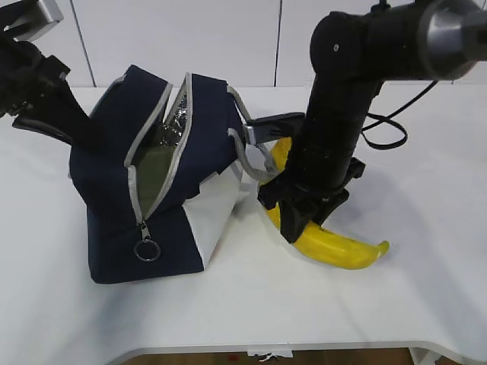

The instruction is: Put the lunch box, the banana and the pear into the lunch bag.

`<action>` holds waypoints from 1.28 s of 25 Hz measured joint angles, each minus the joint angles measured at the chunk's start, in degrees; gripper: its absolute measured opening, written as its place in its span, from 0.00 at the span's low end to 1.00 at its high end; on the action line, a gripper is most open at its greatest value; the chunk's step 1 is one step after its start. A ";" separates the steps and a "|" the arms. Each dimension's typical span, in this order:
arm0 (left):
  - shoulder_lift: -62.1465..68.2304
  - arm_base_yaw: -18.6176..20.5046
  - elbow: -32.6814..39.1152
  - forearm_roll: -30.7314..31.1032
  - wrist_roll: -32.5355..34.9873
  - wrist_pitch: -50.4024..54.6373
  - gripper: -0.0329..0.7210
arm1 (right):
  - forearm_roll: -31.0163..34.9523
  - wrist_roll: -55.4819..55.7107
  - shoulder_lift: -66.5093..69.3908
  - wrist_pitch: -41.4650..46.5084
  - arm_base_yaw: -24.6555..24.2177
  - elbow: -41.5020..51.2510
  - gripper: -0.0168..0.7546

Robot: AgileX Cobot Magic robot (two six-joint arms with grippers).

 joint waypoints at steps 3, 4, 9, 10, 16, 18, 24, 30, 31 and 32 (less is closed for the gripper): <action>0.00 0.00 0.00 0.00 0.00 0.00 0.06 | -2.19 1.71 -2.41 0.27 0.08 0.00 0.38; 0.00 0.00 0.00 0.00 0.00 0.05 0.06 | -2.68 2.22 -2.95 0.37 0.08 0.00 0.38; 0.00 0.00 0.00 0.10 0.00 0.05 0.06 | -3.69 3.27 -6.98 0.60 0.08 0.12 0.38; 0.00 0.00 0.00 0.10 0.00 0.05 0.06 | -3.98 3.82 -7.87 0.73 0.08 0.12 0.38; 0.00 0.00 0.00 0.10 0.00 0.05 0.06 | -4.36 5.29 -12.60 0.92 0.08 1.27 0.38; 0.00 0.00 0.00 0.10 0.00 0.05 0.06 | -4.49 5.66 -14.21 0.92 0.08 2.96 0.38; 0.00 0.00 0.00 0.10 0.00 0.05 0.06 | -6.78 6.46 -19.85 1.18 0.08 6.47 0.38; 0.00 0.00 0.00 0.10 0.00 0.05 0.06 | -7.16 6.65 -25.70 1.21 0.08 6.59 0.38; 0.00 0.00 0.00 0.10 0.00 0.05 0.06 | -7.42 6.65 -26.78 1.31 0.08 6.59 0.38; 0.00 0.00 0.00 0.10 0.00 0.05 0.06 | -7.77 6.74 -27.70 1.44 0.08 6.59 0.38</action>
